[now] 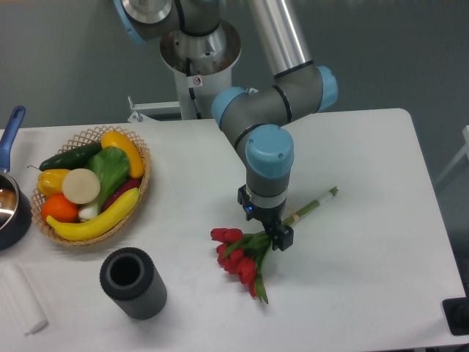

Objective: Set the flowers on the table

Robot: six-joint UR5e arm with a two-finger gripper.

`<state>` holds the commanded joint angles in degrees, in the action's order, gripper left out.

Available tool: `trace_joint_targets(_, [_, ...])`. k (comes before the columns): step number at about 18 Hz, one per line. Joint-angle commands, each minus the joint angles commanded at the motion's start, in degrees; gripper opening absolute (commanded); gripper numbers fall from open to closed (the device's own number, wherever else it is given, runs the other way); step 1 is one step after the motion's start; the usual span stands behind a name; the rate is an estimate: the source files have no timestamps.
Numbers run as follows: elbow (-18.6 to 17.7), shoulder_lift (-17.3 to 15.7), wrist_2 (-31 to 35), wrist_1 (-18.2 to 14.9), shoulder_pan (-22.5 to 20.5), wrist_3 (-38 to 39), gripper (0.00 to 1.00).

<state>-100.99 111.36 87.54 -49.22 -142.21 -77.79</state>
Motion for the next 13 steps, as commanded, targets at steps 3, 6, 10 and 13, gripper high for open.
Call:
trace_joint_targets(3, [0.44,-1.76,0.09,0.26,0.09,6.50,1.00])
trace_joint_targets(6, [1.84,-3.95,-1.66,-0.08,-1.05,6.87,1.00])
trace_joint_targets(10, [1.85,-8.17,-7.28,-1.40,-5.61,6.08,1.00])
trace_joint_targets(13, [2.46,-11.07,-11.50,-3.24,-8.95,3.28,1.00])
